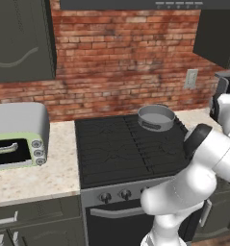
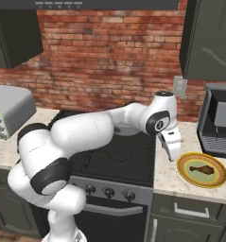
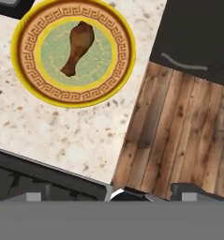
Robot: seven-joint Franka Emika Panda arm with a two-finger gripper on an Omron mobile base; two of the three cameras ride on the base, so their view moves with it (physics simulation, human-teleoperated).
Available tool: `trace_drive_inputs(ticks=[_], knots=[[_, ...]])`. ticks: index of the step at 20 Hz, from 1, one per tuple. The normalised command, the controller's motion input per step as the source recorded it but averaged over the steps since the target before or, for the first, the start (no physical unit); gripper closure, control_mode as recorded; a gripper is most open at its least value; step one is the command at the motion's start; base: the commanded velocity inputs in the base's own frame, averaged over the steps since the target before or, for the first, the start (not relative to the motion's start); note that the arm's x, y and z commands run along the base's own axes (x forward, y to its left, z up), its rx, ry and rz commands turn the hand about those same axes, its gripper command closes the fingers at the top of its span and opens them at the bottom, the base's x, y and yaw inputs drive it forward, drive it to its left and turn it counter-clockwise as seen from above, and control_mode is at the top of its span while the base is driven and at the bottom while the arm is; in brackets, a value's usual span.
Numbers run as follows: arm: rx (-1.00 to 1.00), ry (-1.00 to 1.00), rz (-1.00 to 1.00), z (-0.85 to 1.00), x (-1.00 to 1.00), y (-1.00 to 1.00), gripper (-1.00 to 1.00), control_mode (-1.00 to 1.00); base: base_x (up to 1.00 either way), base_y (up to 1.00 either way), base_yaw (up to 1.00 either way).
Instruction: Retrieve the frozen meat and place it in the pot on a burner. Then turn the burner on.
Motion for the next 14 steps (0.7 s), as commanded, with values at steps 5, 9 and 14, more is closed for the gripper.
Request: trace_drive_inputs(ticks=[5,9,14], knots=[[0.04,0.0,0.01,-0.3,0.17,-0.52,-1.0,-1.0,0.0,0.0,0.0],[0.0,0.0,0.02,-0.21,0.22,-0.21,-1.0,-1.0,0.0,0.0,0.0],[0.02,0.0,0.02,-0.21,0.26,-0.44,-1.0,-1.0,0.0,0.0,0.0]])
